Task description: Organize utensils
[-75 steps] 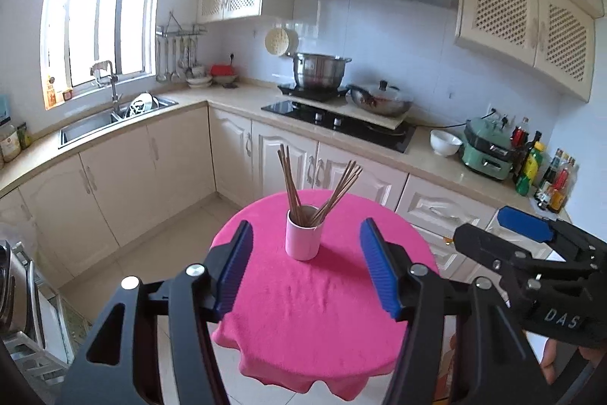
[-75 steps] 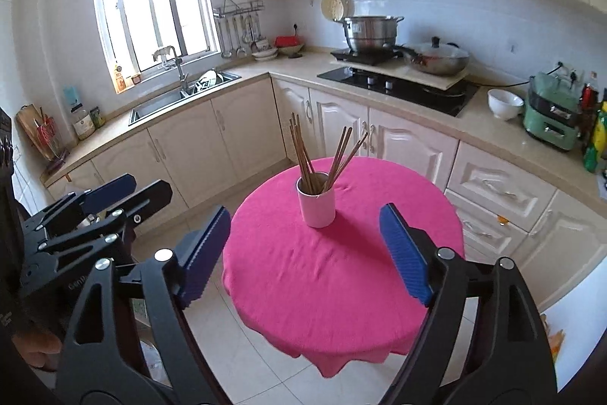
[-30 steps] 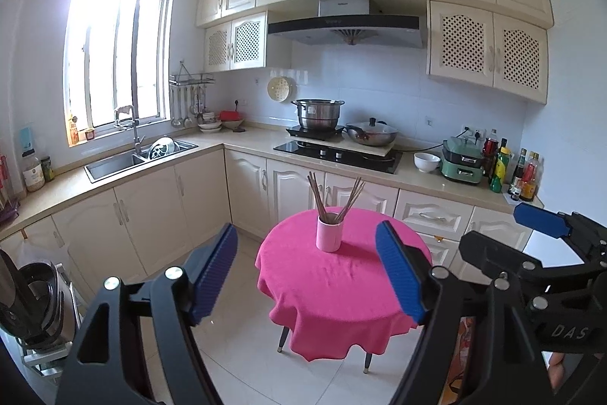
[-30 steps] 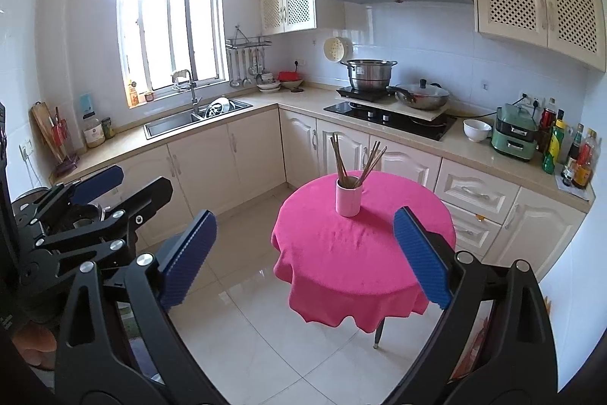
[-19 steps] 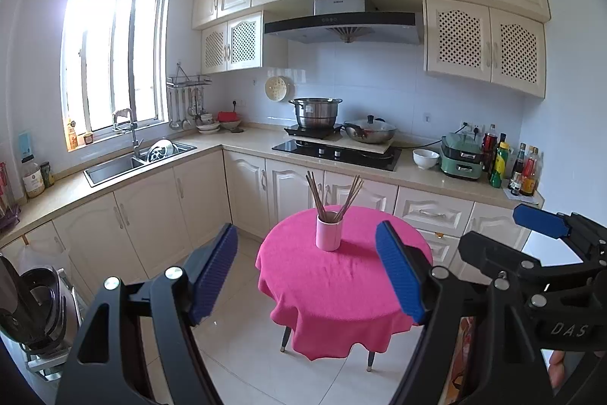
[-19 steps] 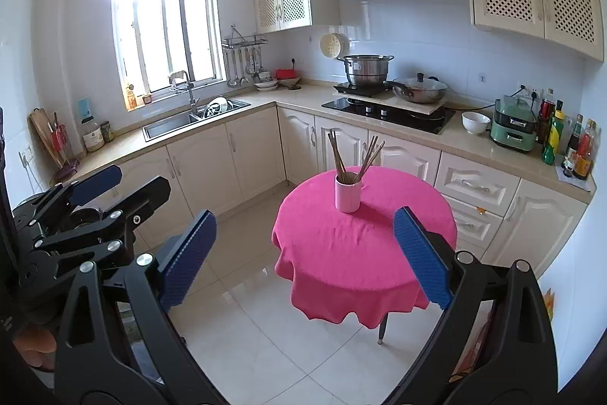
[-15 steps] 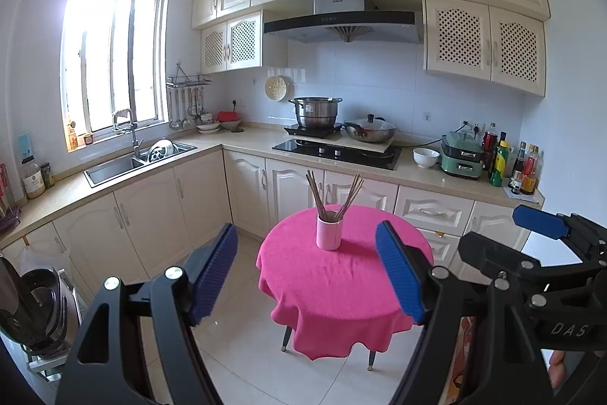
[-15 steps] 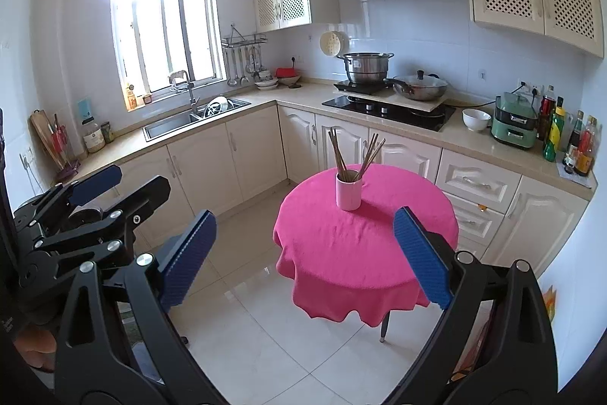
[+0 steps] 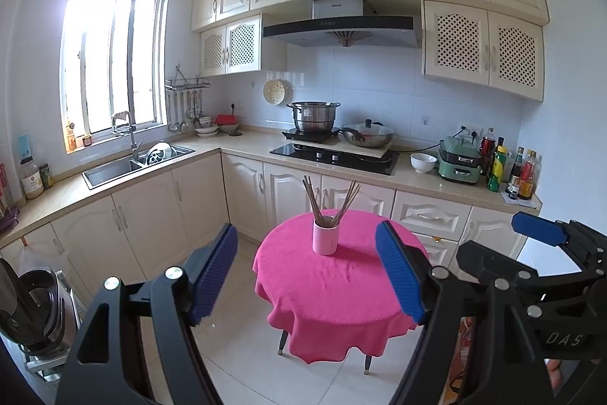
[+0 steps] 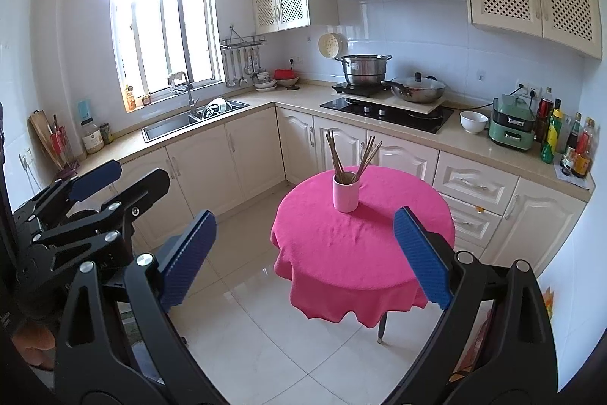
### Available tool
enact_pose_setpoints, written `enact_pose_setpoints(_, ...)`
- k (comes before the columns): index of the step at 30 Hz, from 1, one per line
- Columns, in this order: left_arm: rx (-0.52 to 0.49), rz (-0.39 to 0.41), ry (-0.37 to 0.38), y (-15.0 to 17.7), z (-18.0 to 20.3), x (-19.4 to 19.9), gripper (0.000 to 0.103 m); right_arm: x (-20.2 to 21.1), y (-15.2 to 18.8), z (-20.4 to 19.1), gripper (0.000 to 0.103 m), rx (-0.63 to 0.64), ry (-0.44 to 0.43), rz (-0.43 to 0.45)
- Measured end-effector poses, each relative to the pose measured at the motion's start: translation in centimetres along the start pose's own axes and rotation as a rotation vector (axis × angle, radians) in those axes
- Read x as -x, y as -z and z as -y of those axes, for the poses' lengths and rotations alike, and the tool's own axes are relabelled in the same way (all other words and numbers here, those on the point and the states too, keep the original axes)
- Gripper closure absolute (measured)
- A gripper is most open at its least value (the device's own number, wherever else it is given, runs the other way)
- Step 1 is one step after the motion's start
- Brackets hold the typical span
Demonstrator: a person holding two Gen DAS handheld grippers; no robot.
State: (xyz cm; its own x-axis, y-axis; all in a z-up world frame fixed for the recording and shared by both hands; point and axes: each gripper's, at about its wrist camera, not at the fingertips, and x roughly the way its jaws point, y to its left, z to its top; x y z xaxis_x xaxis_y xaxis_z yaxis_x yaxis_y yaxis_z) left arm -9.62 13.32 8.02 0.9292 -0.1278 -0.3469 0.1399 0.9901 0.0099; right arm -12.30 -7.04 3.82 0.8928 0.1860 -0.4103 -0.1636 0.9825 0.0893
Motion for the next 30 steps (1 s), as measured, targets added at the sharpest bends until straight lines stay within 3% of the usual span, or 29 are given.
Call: enact_pose_setpoints(30,-0.012,-0.013,0.007,0.4,1.7,0.2,0.029,0.5,0.3,1.1,0.010,-0.028,0.006,-0.023)
